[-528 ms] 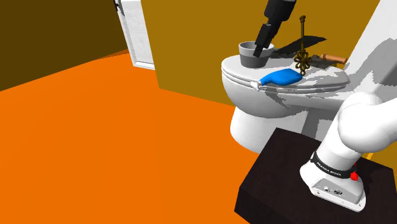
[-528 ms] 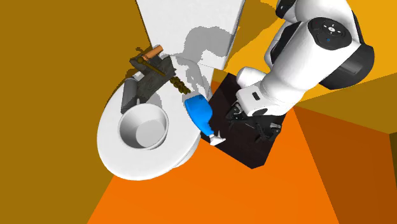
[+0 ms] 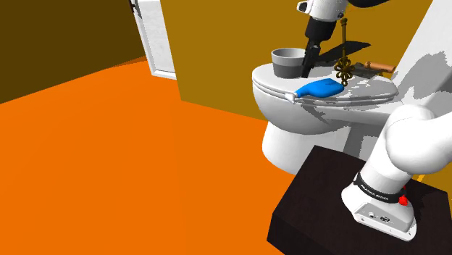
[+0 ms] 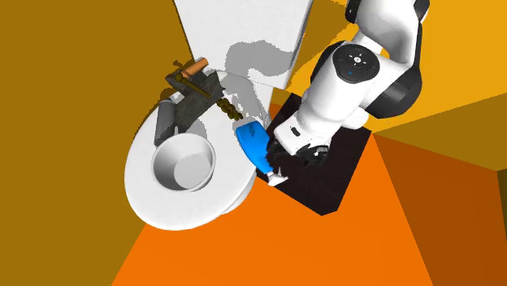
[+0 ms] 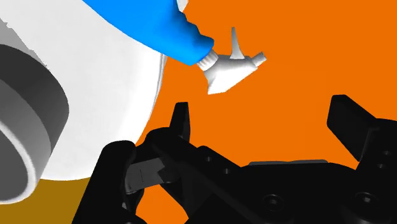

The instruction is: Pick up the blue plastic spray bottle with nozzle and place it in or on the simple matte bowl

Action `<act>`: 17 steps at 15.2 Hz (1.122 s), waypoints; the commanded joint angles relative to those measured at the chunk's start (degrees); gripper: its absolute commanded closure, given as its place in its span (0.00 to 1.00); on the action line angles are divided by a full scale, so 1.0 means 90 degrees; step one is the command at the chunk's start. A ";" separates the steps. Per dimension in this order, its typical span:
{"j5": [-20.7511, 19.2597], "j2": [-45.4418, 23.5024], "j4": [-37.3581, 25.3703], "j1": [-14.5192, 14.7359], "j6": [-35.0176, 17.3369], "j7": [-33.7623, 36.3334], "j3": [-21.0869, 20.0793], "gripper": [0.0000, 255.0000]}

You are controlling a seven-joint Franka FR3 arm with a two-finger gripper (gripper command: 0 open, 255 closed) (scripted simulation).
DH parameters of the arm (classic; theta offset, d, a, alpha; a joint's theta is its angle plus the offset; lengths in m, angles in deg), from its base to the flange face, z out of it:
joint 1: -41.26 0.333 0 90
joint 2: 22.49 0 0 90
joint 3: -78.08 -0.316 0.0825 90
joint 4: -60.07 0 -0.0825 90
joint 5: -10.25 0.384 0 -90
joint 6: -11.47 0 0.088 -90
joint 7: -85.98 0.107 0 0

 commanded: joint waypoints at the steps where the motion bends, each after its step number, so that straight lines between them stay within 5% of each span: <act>1: -0.0277 -0.0121 0.0142 0.0096 -0.0092 -0.0760 0.0319 0.00; 8: -0.1306 -0.0729 0.0390 0.0320 -0.0509 -0.3202 0.1416 0.00; 17: -0.1466 -0.0823 0.0951 0.0258 -0.1175 -0.3169 0.1605 0.00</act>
